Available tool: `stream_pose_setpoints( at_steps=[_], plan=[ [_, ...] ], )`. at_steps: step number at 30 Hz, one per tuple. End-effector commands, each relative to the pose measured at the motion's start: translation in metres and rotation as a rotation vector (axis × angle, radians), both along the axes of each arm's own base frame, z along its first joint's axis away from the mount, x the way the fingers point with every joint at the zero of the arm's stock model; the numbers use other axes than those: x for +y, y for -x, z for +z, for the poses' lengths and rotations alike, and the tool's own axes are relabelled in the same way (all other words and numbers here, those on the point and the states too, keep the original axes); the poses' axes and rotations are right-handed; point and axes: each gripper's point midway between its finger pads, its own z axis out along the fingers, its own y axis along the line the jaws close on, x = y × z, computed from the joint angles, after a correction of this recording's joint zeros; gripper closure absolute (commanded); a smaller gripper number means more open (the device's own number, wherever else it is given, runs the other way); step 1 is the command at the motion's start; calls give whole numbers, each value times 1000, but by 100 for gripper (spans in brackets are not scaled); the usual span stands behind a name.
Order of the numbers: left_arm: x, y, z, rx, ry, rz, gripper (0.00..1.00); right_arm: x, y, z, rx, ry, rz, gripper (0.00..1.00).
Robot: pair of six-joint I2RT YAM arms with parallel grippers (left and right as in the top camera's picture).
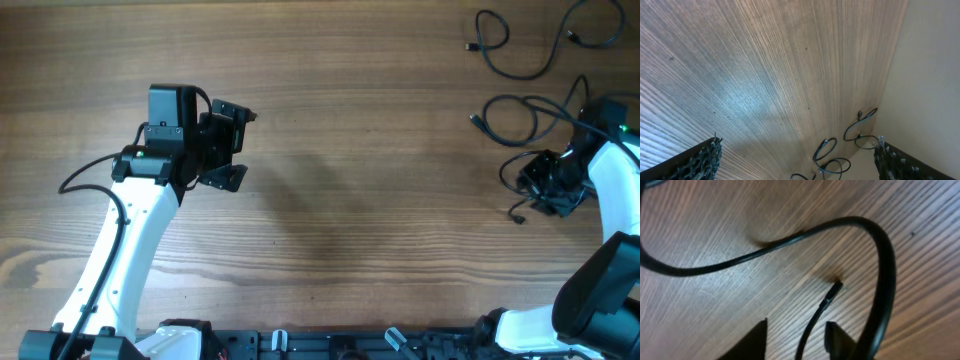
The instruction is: Untangle cables
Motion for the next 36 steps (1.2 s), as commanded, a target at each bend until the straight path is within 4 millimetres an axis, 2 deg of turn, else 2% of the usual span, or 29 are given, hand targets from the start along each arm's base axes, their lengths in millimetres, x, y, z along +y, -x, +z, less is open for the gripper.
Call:
stream_pose_setpoints(
  at_steps=[1,4,5,6,8,10,14,16,17,20,23,25,28,32,34,35,36],
  plan=[
    [1,0,4,-18,-11,-13,0,23,-10,2,-56,-140,-29,82],
    [1,0,4,-18,-11,-13,0,28,-8,4,-44,-188,-124,87],
    [1,0,4,-18,-11,-13,0,27,-2,4,-13,-200,-189,88],
    [1,0,4,-18,-11,-13,0,26,5,4,18,-209,-247,96],
    [1,0,4,-19,-10,-13,0,22,18,4,86,-189,-355,96],
    [1,0,4,-19,-11,-13,0,9,35,1,164,-84,-444,96],
    [1,0,4,-19,-10,-13,0,-14,50,-3,219,114,-555,96],
    [1,0,3,-17,-11,-13,0,-26,66,-5,258,246,-704,96],
    [1,0,3,-15,-11,-13,0,-35,68,-5,248,301,-763,95],
    [-1,1,4,-14,-3,-18,0,-56,67,-1,202,408,-831,96],
    [-1,1,4,-14,-1,-19,0,-60,70,1,199,442,-867,96],
    [-1,1,4,-15,-1,-19,0,-56,61,-3,182,395,-815,96],
    [-1,1,4,-15,-1,-19,0,-42,24,-10,79,272,-548,96],
    [-1,1,4,-15,-1,-19,0,-18,11,-11,67,238,-430,94],
    [-1,1,4,-15,-1,-19,0,-10,8,-11,63,241,-392,85],
    [-1,1,4,-15,-1,-19,0,-6,6,-11,62,243,-358,61],
    [-1,1,4,-15,-1,-19,0,-2,5,-11,61,243,-323,27]
  ],
)
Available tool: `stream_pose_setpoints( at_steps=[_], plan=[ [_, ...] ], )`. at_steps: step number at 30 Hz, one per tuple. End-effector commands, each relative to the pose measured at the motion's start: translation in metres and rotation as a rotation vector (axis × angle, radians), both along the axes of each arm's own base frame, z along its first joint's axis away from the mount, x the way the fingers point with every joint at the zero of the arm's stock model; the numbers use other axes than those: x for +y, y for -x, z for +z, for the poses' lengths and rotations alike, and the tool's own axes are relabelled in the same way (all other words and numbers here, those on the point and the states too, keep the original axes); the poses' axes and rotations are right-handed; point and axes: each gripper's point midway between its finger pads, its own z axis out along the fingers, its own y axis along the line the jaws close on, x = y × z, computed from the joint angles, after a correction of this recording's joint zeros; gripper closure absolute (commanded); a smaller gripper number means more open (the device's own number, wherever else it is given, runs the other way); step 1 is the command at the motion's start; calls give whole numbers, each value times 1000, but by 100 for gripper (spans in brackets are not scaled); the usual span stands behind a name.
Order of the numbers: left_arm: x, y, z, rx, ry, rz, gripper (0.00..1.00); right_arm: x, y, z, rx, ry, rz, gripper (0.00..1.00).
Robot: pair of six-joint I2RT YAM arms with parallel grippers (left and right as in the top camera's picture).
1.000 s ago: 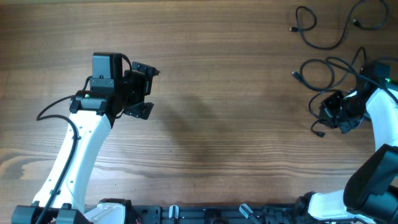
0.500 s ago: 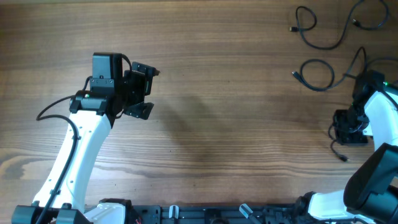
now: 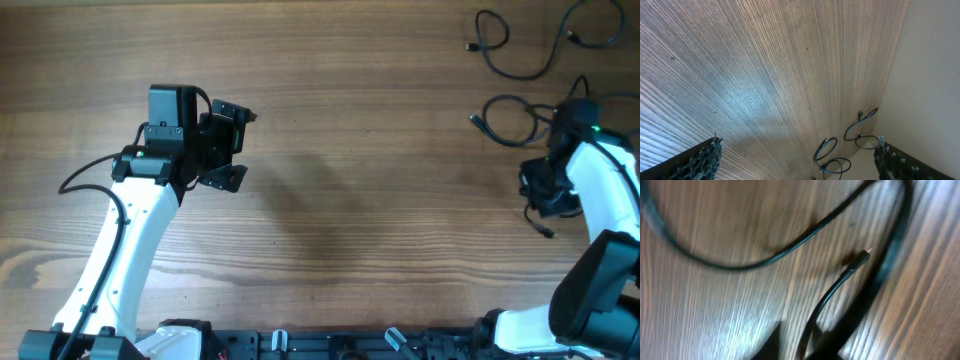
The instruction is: Untangle cables
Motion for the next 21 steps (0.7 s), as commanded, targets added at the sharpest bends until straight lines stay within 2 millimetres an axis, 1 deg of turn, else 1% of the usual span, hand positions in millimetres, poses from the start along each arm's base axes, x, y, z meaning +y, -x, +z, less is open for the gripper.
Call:
stream_pose_setpoints(
  at_steps=[1,2,4,5,7,10,11,12,13,15,17,19,20,21],
  plan=[
    [-1,0,4,-19,-2,-20,0,15,-3,-1,18,-20,123,6],
    [-1,0,4,-19,-2,-20,0,16,-4,-1,20,-21,145,0],
    [-1,0,4,-19,-2,-20,0,18,-7,-2,18,-26,207,0],
    [-1,0,4,-19,-2,-20,0,17,-9,-2,13,-23,213,4],
    [-1,0,4,-19,-2,-20,0,15,-11,-1,5,-9,212,8],
    [-1,0,4,-19,-2,-20,0,19,-13,-2,-5,-31,210,8],
    [-1,0,4,-19,-2,-20,0,30,-15,-3,-23,-93,238,8],
    [-1,0,4,-19,-2,-20,0,50,-21,-4,-63,-208,311,8],
    [-1,0,4,-19,-2,-19,0,65,-26,-3,-101,-288,369,7],
    [-1,0,4,-19,-2,-19,0,83,-30,0,-137,-372,416,6],
    [-1,0,4,-22,-4,-25,0,92,-31,0,-135,-378,448,5],
    [-5,-3,9,-109,-64,-158,0,106,-34,1,-143,-392,534,3],
    [-7,-4,10,-152,-98,-225,0,115,-37,2,-152,-401,580,0],
    [-10,-4,10,-187,-138,-294,0,126,-40,4,-166,-422,617,0]
  ],
)
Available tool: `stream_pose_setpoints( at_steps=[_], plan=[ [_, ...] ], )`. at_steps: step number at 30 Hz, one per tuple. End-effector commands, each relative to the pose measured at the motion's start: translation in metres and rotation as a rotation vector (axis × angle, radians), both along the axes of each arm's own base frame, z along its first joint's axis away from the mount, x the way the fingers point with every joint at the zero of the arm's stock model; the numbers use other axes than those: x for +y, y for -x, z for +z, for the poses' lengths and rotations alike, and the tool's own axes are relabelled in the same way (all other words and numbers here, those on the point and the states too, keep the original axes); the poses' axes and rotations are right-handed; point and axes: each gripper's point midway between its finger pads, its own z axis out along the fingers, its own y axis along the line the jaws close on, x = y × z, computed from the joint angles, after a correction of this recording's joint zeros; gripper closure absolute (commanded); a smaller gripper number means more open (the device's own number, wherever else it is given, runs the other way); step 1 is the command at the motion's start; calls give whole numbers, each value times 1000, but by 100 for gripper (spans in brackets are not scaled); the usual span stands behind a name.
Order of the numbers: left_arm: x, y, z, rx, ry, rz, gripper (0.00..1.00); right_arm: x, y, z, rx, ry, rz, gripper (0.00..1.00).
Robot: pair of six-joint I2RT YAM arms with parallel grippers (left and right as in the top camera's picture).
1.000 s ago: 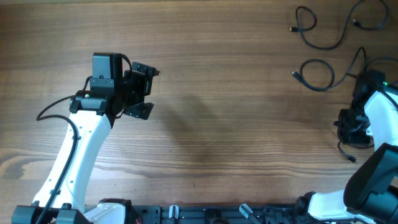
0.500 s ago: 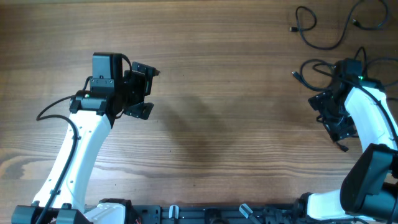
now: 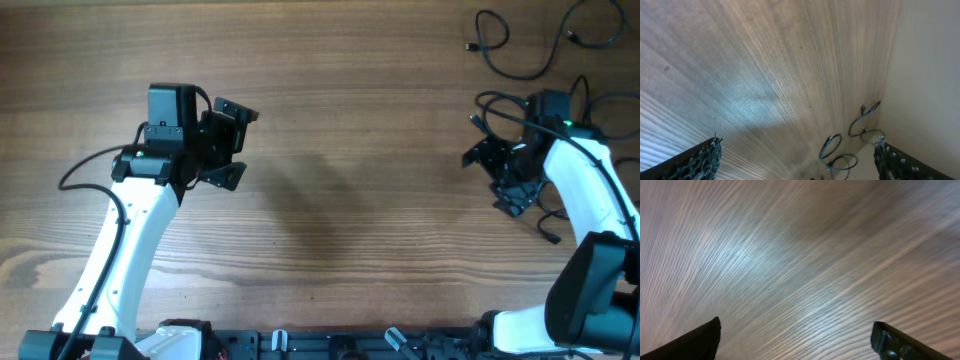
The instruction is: Untangle cables
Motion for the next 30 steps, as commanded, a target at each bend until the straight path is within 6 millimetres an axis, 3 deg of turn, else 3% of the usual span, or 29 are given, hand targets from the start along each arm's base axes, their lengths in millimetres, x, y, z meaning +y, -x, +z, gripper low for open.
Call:
stream_pose_setpoints(
  at_steps=[1,6,10,13,14,20,30],
  plan=[
    [-10,0,7,-150,-128,-256,0,37,-6,5,-52,-91,150,0],
    [-14,6,3,-227,-244,-449,0,71,-13,35,-189,-113,306,0],
    [-2,5,-2,-216,-322,-441,0,103,-6,90,-378,-94,425,0],
    [-1,4,-2,-215,-329,-437,0,131,12,133,-543,-59,566,0],
    [-1,4,-2,-215,-329,-437,0,137,18,139,-565,-43,594,0],
    [-1,4,-2,-215,-329,-437,0,170,52,151,-598,-10,724,0],
    [-1,4,-2,-215,-329,-437,0,163,57,144,-570,89,731,0]
  ],
)
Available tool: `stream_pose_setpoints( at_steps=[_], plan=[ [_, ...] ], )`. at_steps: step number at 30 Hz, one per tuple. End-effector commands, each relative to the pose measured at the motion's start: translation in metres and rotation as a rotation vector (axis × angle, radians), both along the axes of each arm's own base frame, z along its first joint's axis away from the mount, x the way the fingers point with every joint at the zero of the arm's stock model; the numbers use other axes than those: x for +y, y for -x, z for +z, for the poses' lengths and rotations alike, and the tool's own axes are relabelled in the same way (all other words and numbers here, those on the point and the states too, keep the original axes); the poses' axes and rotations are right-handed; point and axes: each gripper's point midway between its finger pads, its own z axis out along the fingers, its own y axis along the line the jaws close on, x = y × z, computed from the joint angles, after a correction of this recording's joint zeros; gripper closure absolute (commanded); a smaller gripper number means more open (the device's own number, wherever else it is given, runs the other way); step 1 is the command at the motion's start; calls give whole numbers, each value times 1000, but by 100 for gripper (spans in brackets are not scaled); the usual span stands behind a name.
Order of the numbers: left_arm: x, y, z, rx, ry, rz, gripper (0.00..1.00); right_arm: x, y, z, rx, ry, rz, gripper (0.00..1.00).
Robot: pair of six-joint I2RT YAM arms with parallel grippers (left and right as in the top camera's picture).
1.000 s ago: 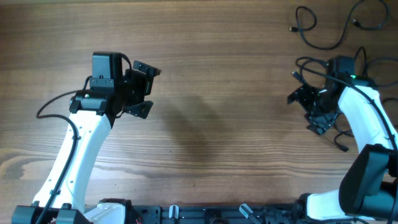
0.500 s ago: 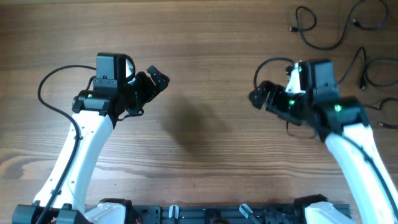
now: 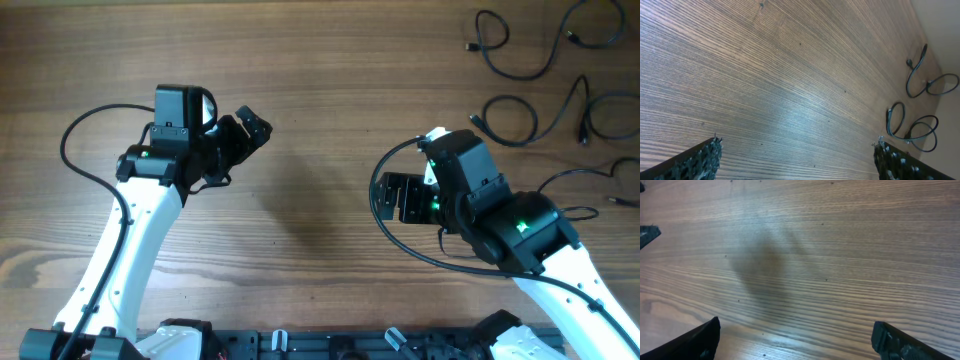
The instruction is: Untangle cables
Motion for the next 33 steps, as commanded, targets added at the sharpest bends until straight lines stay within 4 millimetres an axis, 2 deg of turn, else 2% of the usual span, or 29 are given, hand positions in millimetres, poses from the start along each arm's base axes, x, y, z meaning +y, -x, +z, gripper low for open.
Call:
stream_pose_setpoints(
  at_steps=[1,6,11,15,19,23,27,30,33],
  plan=[
    [1,-1,3,-23,-25,-15,0,-5,-2,3,-25,16,-27,0],
    [1,-1,3,-23,-25,-15,0,-9,4,-2,4,39,-26,0],
    [1,-1,3,-23,-25,-15,0,-13,1,-2,-6,54,-41,0],
    [1,-1,3,-23,-25,-15,0,-14,-16,7,-75,39,-59,0],
    [1,-1,3,-23,-25,-15,0,-37,-32,16,-116,15,-72,0],
    [1,-1,3,-23,-25,-15,0,-61,-39,38,-235,29,-53,0],
    [1,-1,3,-23,-25,-15,0,-72,-37,63,-410,51,34,0],
    [1,-1,3,-23,-25,-15,0,-84,-34,59,-510,29,10,0],
    [1,-1,3,-23,-25,-15,0,-85,-30,48,-630,-28,17,0]
  ],
)
